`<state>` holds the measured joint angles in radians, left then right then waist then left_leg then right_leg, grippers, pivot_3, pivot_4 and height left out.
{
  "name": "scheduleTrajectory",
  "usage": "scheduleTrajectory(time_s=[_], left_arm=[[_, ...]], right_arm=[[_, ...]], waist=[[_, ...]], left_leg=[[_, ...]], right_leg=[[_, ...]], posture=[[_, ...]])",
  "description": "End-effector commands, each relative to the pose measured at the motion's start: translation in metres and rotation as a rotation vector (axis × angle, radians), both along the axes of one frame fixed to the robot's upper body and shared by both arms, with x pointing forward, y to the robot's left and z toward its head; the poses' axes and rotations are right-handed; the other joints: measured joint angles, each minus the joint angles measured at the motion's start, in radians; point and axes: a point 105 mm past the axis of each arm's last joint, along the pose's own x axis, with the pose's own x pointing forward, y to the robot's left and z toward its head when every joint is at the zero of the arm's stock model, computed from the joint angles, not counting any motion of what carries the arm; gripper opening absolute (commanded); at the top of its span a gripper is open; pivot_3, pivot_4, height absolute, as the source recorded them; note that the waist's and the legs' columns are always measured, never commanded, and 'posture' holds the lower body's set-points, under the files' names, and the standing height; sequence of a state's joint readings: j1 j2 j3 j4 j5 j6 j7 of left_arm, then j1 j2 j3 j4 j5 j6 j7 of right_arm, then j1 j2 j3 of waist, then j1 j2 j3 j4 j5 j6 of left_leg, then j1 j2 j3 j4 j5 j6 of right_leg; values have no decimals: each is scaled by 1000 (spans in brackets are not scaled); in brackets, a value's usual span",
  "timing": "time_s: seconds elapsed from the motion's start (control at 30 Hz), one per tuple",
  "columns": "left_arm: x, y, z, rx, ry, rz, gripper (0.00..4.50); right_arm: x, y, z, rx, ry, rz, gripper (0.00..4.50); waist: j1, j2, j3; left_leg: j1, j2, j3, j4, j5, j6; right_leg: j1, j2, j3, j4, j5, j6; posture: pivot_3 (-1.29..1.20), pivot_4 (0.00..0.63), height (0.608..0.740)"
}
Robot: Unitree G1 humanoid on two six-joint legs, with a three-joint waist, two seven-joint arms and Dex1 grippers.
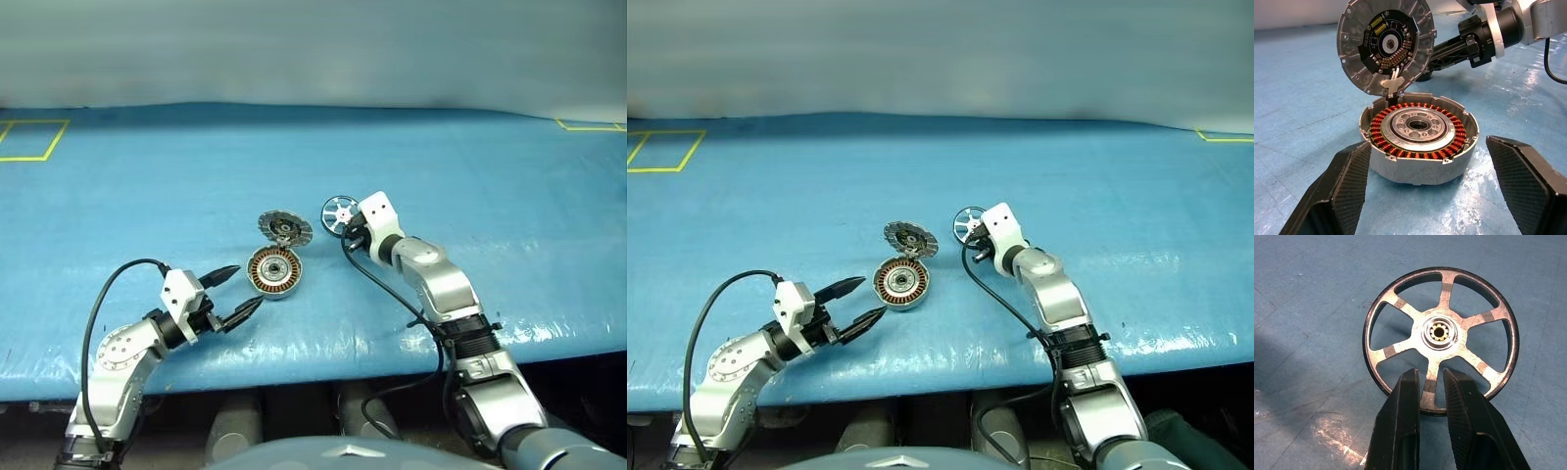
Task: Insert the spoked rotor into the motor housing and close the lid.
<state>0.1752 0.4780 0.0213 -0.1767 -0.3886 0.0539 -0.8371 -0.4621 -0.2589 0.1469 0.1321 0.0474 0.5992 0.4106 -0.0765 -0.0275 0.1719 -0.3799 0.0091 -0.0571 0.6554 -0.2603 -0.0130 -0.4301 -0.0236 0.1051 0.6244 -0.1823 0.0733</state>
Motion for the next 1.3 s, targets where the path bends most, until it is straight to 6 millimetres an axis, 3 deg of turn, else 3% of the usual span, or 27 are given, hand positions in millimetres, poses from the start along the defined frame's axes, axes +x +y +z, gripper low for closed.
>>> scheduleTrajectory(time_s=[0.03, 0.13, 0.37, 0.5, 0.6, 0.77, 0.9, 1.07, 1.3], left_arm=[[0, -2, 12, 18, -65, -12, 4088], [0, -1, 13, 20, -68, -8, 4088], [-1, 0, 12, 20, -63, -9, 4088], [-1, -2, 10, 4, -56, -22, 4088], [-2, -5, 8, -10, -40, -36, 4088], [1, -7, 2, -12, -8, -51, 4088], [2, -9, 2, -18, -10, -63, 4088], [2, -10, 3, -21, -13, -70, 4088], [3, -8, 3, -23, -22, -63, 4088]], right_arm=[[2, -2, 1, 14, -7, -22, 688], [3, -4, 2, 14, -15, -31, 20], [-2, -19, 31, 67, -132, -85, 20], [-18, -38, 47, 98, -175, -124, 20], [-38, -44, 50, 86, -166, -57, 20], [-92, -31, 34, 13, -15, 242, 20], [-128, -4, 36, 96, 49, 495, 20], [-132, 25, 51, 251, 15, 615, 20], [-111, 63, 47, 328, 5, 669, 20]], waist=[[0, 0, 0], [-1, 0, 0], [3, 0, 0], [6, 1, 1], [8, 1, 1], [6, 1, 1], [1, 1, 1], [2, 1, 1], [4, 0, 1]], left_leg=[[0, 0, 0, 0, 0, 0], [1, 0, 0, 0, 0, 0], [0, 0, 0, 0, 0, 0], [-1, 0, 0, 0, 0, 0], [-1, 0, 0, 0, 0, 0], [0, 0, 0, 0, 0, 0], [1, 1, 1, 1, 0, 0], [1, 1, 0, 2, 0, 0], [0, 1, 0, 2, 0, 0]], right_leg=[[0, 0, 0, 0, 0, 0], [0, 0, 0, 0, 0, 0], [0, 0, 0, 0, 0, 0], [0, 0, 0, 0, 0, 0], [0, 0, 0, 0, 0, 0], [0, 0, 0, 0, -1, 1], [1, 0, 0, 0, -1, 1], [1, 1, 0, 0, -1, 1], [1, 1, 0, 0, -1, 1]], posture=[[0, 150, 740], [0, 150, 740], [0, 150, 740], [0, 150, 740], [0, 150, 740], [0, 150, 740], [0, 150, 740], [0, 150, 740], [0, 150, 740]])
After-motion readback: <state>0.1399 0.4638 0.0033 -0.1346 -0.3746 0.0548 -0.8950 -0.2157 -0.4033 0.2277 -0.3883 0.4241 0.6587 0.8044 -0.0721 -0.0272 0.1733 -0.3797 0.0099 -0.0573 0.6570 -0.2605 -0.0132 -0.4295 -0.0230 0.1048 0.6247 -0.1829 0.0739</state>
